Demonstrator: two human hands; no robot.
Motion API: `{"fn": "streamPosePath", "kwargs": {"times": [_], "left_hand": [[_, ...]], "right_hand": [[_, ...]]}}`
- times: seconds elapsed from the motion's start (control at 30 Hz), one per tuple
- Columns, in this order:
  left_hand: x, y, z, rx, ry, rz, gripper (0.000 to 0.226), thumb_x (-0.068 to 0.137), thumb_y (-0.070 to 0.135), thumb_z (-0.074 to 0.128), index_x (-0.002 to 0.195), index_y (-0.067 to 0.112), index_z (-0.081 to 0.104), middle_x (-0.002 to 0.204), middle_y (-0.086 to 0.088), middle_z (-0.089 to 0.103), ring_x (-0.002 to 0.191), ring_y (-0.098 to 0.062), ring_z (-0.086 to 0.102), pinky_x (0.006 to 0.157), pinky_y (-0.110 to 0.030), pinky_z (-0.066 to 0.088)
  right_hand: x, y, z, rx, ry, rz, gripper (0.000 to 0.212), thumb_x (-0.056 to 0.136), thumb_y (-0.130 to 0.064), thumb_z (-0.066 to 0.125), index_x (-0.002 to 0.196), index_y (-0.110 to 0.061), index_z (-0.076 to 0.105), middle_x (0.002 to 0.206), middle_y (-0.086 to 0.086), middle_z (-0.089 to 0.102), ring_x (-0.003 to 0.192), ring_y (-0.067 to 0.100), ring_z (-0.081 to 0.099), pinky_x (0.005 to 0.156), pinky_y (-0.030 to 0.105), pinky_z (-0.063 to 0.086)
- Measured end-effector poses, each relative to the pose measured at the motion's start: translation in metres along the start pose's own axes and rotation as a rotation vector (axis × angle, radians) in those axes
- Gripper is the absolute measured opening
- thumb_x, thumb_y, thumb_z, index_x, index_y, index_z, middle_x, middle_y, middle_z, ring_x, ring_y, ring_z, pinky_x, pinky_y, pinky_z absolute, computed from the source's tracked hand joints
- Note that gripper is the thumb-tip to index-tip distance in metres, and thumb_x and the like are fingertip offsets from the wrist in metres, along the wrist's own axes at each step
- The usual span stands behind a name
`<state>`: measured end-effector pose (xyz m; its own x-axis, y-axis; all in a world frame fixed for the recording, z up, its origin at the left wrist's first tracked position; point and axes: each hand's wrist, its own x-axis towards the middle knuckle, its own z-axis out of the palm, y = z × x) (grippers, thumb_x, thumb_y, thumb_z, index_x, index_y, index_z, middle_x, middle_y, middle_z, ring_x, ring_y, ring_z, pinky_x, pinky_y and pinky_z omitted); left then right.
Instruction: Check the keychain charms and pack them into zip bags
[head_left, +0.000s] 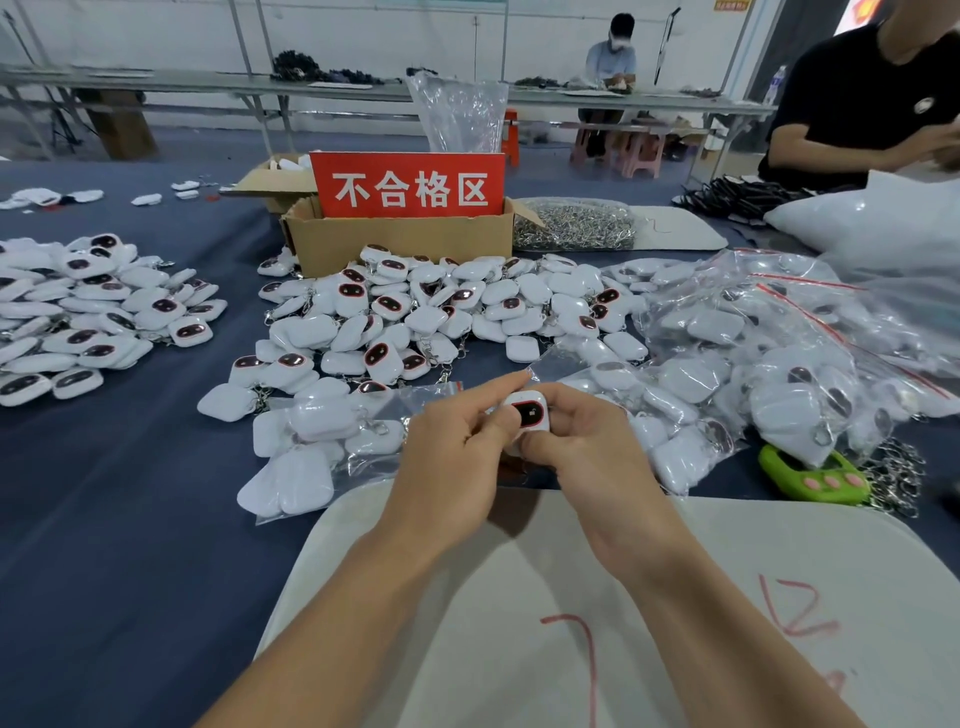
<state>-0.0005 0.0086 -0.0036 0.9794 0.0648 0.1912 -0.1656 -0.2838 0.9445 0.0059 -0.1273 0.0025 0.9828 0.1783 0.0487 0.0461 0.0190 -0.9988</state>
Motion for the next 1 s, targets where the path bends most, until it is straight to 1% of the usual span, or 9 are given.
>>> {"fn": "streamPosePath", "kwargs": {"times": [0.2, 0.27, 0.4, 0.53, 0.63, 0.73, 0.8, 0.87, 1.0], "left_hand": [[-0.001, 0.002, -0.002, -0.104, -0.095, -0.058, 0.059, 0.078, 0.018, 0.059, 0.127, 0.049, 0.066, 0.082, -0.030, 0.069, 0.088, -0.046, 0.069, 0.092, -0.063, 0.055], [-0.001, 0.002, -0.002, -0.110, -0.099, -0.065, 0.061, 0.077, 0.018, 0.059, 0.130, 0.048, 0.065, 0.083, -0.033, 0.068, 0.089, -0.049, 0.067, 0.091, -0.064, 0.054], [-0.001, -0.001, 0.000, -0.035, -0.075, -0.041, 0.056, 0.081, 0.023, 0.058, 0.133, 0.042, 0.064, 0.081, -0.013, 0.076, 0.088, -0.038, 0.071, 0.090, -0.058, 0.056], [-0.006, 0.003, 0.003, 0.129, -0.003, 0.007, 0.046, 0.081, 0.036, 0.058, 0.125, 0.050, 0.063, 0.083, 0.012, 0.078, 0.088, -0.016, 0.074, 0.089, -0.044, 0.057], [-0.009, 0.006, 0.006, 0.425, 0.195, 0.095, 0.048, 0.078, 0.054, 0.056, 0.125, 0.059, 0.058, 0.090, 0.034, 0.071, 0.089, 0.002, 0.068, 0.085, -0.027, 0.052], [-0.013, 0.011, 0.006, 0.416, 0.271, 0.223, 0.048, 0.077, 0.053, 0.063, 0.122, 0.067, 0.051, 0.104, 0.051, 0.056, 0.088, 0.015, 0.061, 0.079, -0.010, 0.045], [-0.015, 0.012, 0.004, 0.420, 0.247, 0.283, 0.050, 0.078, 0.049, 0.067, 0.121, 0.068, 0.049, 0.105, 0.052, 0.054, 0.089, 0.014, 0.061, 0.077, -0.012, 0.047], [-0.014, 0.012, 0.001, 0.468, 0.229, 0.271, 0.048, 0.077, 0.052, 0.066, 0.118, 0.067, 0.048, 0.101, 0.050, 0.056, 0.091, 0.007, 0.062, 0.075, -0.024, 0.051], [-0.010, 0.007, -0.003, 0.451, 0.223, 0.179, 0.041, 0.080, 0.044, 0.081, 0.106, 0.065, 0.057, 0.086, 0.047, 0.060, 0.091, 0.014, 0.060, 0.076, -0.027, 0.052]], "right_hand": [[-0.002, 0.002, 0.002, -0.018, 0.062, -0.016, 0.044, 0.080, 0.021, 0.051, 0.091, -0.014, 0.075, 0.086, 0.008, 0.080, 0.078, 0.016, 0.074, 0.074, 0.036, 0.062], [-0.001, 0.003, 0.003, -0.045, 0.080, -0.020, 0.044, 0.080, 0.020, 0.051, 0.090, -0.015, 0.075, 0.085, 0.007, 0.079, 0.077, 0.016, 0.073, 0.075, 0.041, 0.061], [0.000, 0.002, 0.002, -0.082, 0.068, -0.039, 0.041, 0.082, 0.015, 0.051, 0.091, -0.017, 0.074, 0.086, 0.004, 0.080, 0.076, 0.014, 0.073, 0.073, 0.034, 0.059], [-0.003, 0.002, 0.002, -0.190, 0.134, -0.115, 0.040, 0.090, 0.010, 0.052, 0.094, -0.023, 0.074, 0.087, -0.001, 0.078, 0.087, 0.021, 0.076, 0.082, 0.043, 0.062], [-0.005, 0.001, -0.001, -0.454, 0.241, -0.227, 0.045, 0.088, 0.008, 0.055, 0.104, -0.030, 0.071, 0.084, -0.013, 0.073, 0.085, 0.000, 0.068, 0.077, 0.013, 0.052], [-0.010, 0.000, 0.000, -0.527, 0.204, -0.213, 0.055, 0.085, 0.006, 0.053, 0.121, -0.034, 0.064, 0.092, -0.009, 0.075, 0.083, -0.003, 0.067, 0.069, 0.007, 0.049], [-0.011, -0.001, 0.000, -0.539, 0.209, -0.227, 0.054, 0.082, 0.006, 0.053, 0.114, -0.036, 0.062, 0.087, -0.010, 0.077, 0.079, 0.000, 0.067, 0.064, 0.008, 0.048], [-0.010, -0.003, -0.003, -0.505, 0.267, -0.241, 0.044, 0.083, 0.009, 0.058, 0.097, -0.032, 0.062, 0.083, -0.016, 0.076, 0.079, 0.002, 0.068, 0.064, 0.010, 0.049], [-0.009, -0.006, -0.006, -0.522, 0.347, -0.272, 0.033, 0.082, 0.005, 0.070, 0.079, -0.027, 0.068, 0.078, -0.020, 0.070, 0.076, 0.002, 0.066, 0.065, 0.008, 0.045]]}}
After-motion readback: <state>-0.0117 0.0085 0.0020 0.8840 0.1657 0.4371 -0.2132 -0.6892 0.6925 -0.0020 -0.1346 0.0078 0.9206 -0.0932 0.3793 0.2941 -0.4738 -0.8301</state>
